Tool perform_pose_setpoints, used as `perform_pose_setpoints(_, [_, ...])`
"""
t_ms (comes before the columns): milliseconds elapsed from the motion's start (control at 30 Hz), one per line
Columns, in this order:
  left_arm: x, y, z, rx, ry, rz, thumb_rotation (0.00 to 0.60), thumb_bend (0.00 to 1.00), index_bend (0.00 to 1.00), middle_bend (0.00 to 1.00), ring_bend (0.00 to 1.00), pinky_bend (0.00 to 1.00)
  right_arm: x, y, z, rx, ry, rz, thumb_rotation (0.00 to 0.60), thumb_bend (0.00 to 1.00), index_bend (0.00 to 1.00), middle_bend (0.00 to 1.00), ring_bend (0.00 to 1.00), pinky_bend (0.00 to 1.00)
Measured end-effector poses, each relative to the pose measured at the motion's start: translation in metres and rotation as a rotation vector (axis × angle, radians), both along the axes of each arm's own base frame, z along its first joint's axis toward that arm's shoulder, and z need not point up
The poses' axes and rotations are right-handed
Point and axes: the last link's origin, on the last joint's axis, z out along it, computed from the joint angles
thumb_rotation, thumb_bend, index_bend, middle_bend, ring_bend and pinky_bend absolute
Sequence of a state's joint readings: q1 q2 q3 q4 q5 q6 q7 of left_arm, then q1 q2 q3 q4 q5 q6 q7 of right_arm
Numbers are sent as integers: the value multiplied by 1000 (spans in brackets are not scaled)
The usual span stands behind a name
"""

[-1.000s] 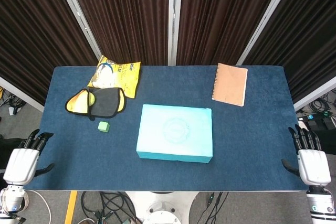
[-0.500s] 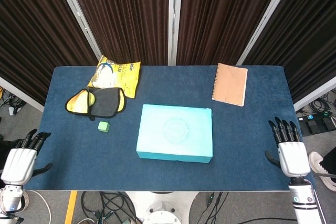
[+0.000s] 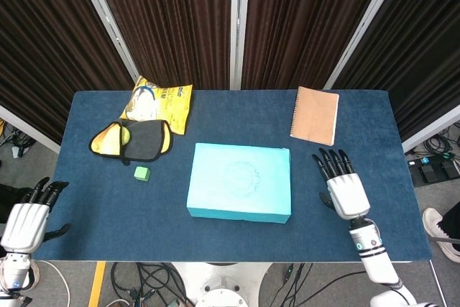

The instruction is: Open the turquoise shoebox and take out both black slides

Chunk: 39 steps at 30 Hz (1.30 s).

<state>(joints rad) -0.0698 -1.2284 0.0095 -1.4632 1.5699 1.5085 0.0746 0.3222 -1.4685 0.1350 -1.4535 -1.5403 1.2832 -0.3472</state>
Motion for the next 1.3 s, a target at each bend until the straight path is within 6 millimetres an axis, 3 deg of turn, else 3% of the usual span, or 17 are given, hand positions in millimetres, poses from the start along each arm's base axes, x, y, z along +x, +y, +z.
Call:
perform_pose_setpoints(433, [-8, 1, -3, -17, -31, 27, 600, 1, 158, 171, 81, 293, 24, -7, -35, 84, -38, 106, 600, 2, 0, 0, 0, 0])
perform_pose_setpoints(1300, [-6, 0, -3, -14, -22, 9, 600, 1, 157, 165, 81, 293, 51, 19, -62, 215, -112, 254, 600, 0, 0, 0, 0, 0])
